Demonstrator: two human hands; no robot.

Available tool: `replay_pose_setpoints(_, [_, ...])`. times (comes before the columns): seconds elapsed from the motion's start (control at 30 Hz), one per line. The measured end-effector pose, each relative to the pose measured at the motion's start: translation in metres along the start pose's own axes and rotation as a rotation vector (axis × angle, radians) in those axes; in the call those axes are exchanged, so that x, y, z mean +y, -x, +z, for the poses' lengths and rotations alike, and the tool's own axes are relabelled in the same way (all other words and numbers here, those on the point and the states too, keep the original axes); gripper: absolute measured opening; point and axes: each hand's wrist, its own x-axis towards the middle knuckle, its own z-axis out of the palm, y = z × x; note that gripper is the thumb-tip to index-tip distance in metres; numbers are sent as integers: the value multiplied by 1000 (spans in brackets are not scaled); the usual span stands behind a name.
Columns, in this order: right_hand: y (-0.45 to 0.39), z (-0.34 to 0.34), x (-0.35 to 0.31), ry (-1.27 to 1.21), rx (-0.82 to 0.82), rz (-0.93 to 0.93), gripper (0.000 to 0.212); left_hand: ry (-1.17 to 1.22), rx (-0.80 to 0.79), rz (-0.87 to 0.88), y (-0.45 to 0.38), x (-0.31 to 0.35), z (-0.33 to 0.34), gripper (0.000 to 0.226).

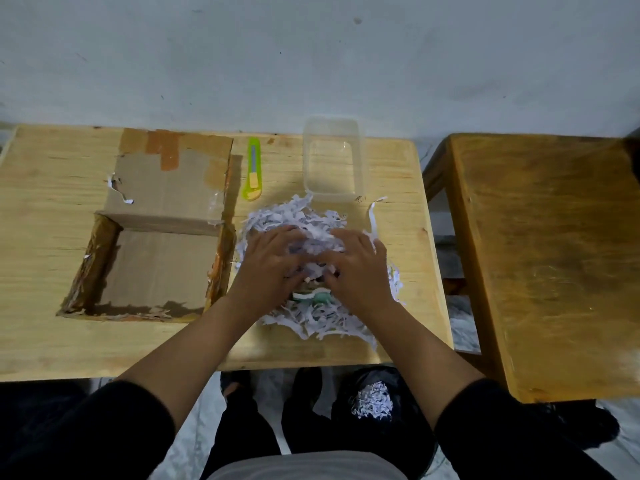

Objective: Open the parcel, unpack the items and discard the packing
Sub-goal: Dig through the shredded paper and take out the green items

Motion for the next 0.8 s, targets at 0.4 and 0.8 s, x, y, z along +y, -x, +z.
replay_pose_setpoints(0.4, [-18,-8,24,-202,122,177,22,118,66,-247,-10,-19,-8,39])
replay_pose_setpoints(0.8, [22,-8,-26,-269,87,-263,28,155,40,11,31,28,2,25])
